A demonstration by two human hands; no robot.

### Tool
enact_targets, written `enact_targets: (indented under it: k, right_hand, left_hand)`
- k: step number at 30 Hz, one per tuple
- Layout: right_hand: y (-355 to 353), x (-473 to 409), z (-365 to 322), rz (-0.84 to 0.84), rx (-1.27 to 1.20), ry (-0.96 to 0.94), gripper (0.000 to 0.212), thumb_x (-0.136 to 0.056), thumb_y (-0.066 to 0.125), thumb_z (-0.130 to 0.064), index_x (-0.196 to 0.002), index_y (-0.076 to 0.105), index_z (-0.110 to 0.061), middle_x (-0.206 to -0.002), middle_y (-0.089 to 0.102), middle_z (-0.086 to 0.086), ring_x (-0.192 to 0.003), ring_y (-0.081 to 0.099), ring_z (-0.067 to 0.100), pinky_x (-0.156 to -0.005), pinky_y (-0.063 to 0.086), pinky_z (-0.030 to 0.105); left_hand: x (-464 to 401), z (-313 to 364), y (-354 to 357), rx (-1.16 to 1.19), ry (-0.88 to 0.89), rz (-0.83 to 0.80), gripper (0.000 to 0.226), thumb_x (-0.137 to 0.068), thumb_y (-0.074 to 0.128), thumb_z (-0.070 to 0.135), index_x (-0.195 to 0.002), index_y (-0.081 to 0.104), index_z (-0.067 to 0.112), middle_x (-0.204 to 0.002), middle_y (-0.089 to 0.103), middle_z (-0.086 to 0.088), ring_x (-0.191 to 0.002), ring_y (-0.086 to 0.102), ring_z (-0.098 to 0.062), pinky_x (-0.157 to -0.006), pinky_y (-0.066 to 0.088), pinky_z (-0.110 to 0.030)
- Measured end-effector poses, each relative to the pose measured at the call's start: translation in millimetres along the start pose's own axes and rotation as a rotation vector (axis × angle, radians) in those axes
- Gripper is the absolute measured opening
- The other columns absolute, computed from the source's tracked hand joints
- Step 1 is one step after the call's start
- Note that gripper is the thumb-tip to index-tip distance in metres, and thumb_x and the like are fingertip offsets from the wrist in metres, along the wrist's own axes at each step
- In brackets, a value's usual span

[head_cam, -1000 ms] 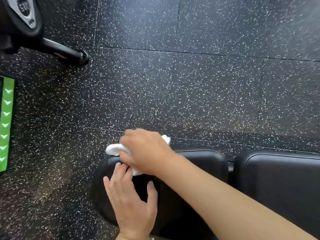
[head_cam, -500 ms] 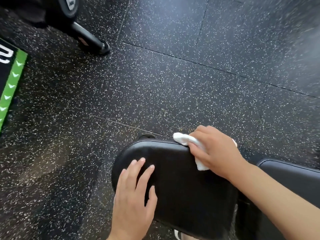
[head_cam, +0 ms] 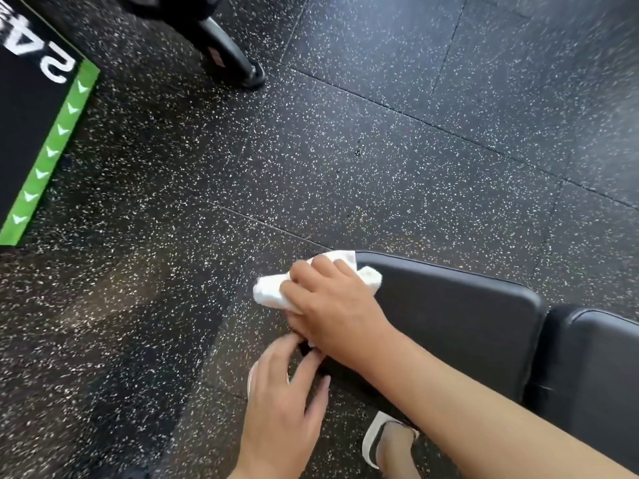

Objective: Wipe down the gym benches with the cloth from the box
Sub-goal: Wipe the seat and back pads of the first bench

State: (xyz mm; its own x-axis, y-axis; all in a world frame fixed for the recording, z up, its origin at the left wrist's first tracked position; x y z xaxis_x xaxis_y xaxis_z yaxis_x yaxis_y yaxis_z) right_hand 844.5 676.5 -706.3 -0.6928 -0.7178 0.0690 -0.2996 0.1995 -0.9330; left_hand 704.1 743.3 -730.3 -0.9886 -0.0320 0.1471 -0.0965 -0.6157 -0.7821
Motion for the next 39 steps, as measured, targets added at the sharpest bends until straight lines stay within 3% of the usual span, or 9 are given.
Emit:
enact_targets:
  k: [3, 5, 8, 12, 17, 21, 27, 32, 39]
  right_hand:
    - [-17, 15, 37, 0.071, 0.022, 0.042, 0.016, -0.091, 0.066, -0.026, -0.101, 0.07, -0.013, -0.105, 0.061, 0.006, -0.086, 0.052, 0.026, -0.07, 0.045, 0.04]
    - [-27, 11, 72, 0.095, 0.015, 0.243, 0.017, -0.095, 0.066, -0.028, -0.097, 0.071, -0.012, -0.101, 0.06, 0.006, -0.087, 0.051, 0.028, -0.07, 0.047, 0.044]
    - [-23, -4, 94, 0.054, 0.039, 0.512, 0.028, -0.095, 0.065, -0.038, -0.083, 0.068, -0.014, -0.091, 0.058, 0.0, -0.092, 0.05, 0.025, -0.068, 0.04, 0.037]
    - [-11, -35, 39, -0.019, 0.087, 0.302, 0.038, -0.092, 0.054, -0.045, -0.074, 0.066, -0.015, -0.083, 0.055, 0.0, -0.084, 0.05, 0.026, -0.065, 0.042, 0.037]
    - [4, -24, -28, -0.123, 0.14, 0.007, 0.019, -0.088, 0.064, -0.033, -0.077, 0.067, -0.018, -0.088, 0.058, 0.0, -0.082, 0.051, 0.023, -0.065, 0.041, 0.035]
    - [2, 53, -20, -0.015, 0.025, -0.033, 0.021, -0.09, 0.07, -0.028, -0.106, 0.071, -0.013, -0.101, 0.061, 0.006, -0.081, 0.054, 0.024, -0.067, 0.048, 0.038]
    - [-15, 162, 78, 0.254, 0.069, 0.349, 0.021, -0.096, 0.059, -0.026, -0.114, 0.056, -0.016, -0.106, 0.056, 0.008, -0.083, 0.058, 0.034, -0.07, 0.052, 0.046]
    - [-16, 167, 80, 0.459, 0.04, 0.662, 0.015, -0.092, 0.064, -0.021, -0.103, 0.066, -0.01, -0.098, 0.058, 0.01, -0.082, 0.056, 0.032, -0.07, 0.05, 0.048]
    - [13, 238, 30, 0.486, 0.0, 0.559, 0.024, -0.087, 0.068, -0.018, -0.111, 0.071, -0.012, -0.102, 0.063, 0.007, -0.081, 0.059, 0.029, -0.068, 0.049, 0.044]
  left_hand:
    - [5, -4, -2, 0.016, 0.085, -0.064, 0.046, -0.099, 0.058, 0.039, -0.145, 0.057, 0.034, -0.154, 0.047, 0.001, -0.137, 0.051, -0.025, -0.104, 0.053, -0.048]
    - [0, -6, -5, 0.026, 0.124, -0.041, 0.043, -0.1, 0.059, 0.037, -0.143, 0.058, 0.033, -0.152, 0.048, 0.004, -0.138, 0.05, -0.024, -0.107, 0.05, -0.045]
    - [-8, -5, -9, 0.055, 0.146, -0.002, 0.04, -0.098, 0.067, 0.029, -0.137, 0.061, 0.03, -0.145, 0.049, 0.002, -0.135, 0.052, -0.024, -0.104, 0.052, -0.046]
    - [-9, -7, -17, 0.095, 0.185, -0.04, 0.042, -0.093, 0.075, 0.023, -0.134, 0.065, 0.026, -0.147, 0.052, 0.001, -0.137, 0.054, -0.024, -0.101, 0.055, -0.045]
    - [-4, -13, -43, 0.107, 0.268, -0.095, 0.026, -0.098, 0.062, 0.02, -0.122, 0.071, 0.022, -0.13, 0.061, 0.008, -0.123, 0.061, -0.014, -0.099, 0.054, -0.037]
    - [-13, -17, -61, 0.11, 0.271, -0.105, 0.024, -0.098, 0.062, 0.018, -0.12, 0.07, 0.021, -0.126, 0.06, 0.012, -0.12, 0.057, -0.008, -0.103, 0.049, -0.032]
    - [-50, 16, -41, 0.022, 0.377, -0.088, 0.027, -0.095, 0.067, 0.015, -0.122, 0.071, 0.015, -0.13, 0.061, -0.001, -0.125, 0.057, -0.023, -0.108, 0.047, -0.042]
    - [-59, 64, -7, -0.123, 0.483, -0.19, 0.032, -0.09, 0.076, 0.01, -0.121, 0.073, 0.015, -0.135, 0.063, -0.005, -0.125, 0.058, -0.031, -0.109, 0.046, -0.05]
    - [-64, 119, 5, -0.227, 0.591, -0.31, 0.025, -0.088, 0.077, 0.005, -0.112, 0.075, 0.011, -0.134, 0.063, -0.005, -0.126, 0.056, -0.029, -0.107, 0.049, -0.049]
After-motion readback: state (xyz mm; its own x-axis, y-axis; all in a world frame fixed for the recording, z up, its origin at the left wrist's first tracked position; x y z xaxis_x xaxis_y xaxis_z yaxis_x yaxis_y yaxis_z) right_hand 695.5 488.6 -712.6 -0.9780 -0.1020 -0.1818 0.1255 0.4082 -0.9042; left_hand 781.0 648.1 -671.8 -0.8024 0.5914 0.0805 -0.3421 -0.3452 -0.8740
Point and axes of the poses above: each hand's wrist, its own x-axis away from the middle knuckle, its own y-axis out of the palm, z = x × y, the point moved 6 cm from there along -x, towards the middle knuckle
